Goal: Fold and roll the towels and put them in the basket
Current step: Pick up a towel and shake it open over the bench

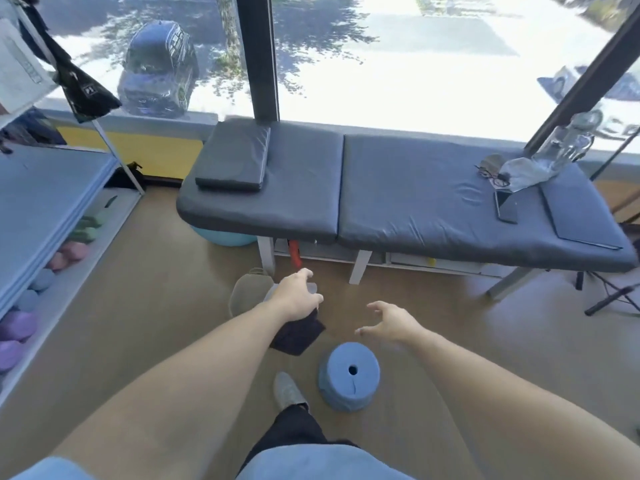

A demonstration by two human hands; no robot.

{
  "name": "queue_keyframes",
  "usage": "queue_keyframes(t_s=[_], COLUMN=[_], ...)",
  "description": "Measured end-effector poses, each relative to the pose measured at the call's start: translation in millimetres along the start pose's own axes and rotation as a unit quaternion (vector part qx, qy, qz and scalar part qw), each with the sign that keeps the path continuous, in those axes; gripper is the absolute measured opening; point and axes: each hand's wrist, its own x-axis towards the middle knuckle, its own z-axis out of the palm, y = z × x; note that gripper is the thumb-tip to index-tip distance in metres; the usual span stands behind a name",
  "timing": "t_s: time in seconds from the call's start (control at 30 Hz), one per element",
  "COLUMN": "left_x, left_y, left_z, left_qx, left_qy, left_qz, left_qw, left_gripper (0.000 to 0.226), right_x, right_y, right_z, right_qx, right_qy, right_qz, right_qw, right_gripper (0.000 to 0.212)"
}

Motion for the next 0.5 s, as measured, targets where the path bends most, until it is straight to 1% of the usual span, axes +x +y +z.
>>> queue_keyframes(t_s=[0.13,0.27,0.37,0.5], left_x=[66,117,144,172], left_y=[-13,-29,-40,-55], left_z=[-51,-90,-101,-102], left_qx=[0.020,0.026,0.017,-0.002], left_qy=[-0.002,0.010,0.011,0.001], left_qz=[-0.005,-0.021,-0.048,-0.088], left_qw=[1.000,0.999,0.999,0.996], left_gripper=[0.062,0.060,0.061,0.063], right_x=[66,123,164,216], right_y=[-54,-106,-133,-154], right_z=[-39,-57,-61,-68], right_qx=[-0.018,-0.011,-0.042,-0.104], right_qy=[0.010,0.012,-0.013,-0.066], right_qz=[-0.003,-0.030,-0.051,-0.070], right_qw=[1.000,0.999,0.998,0.990], right_gripper=[0.078,0.071,0.069,0.066])
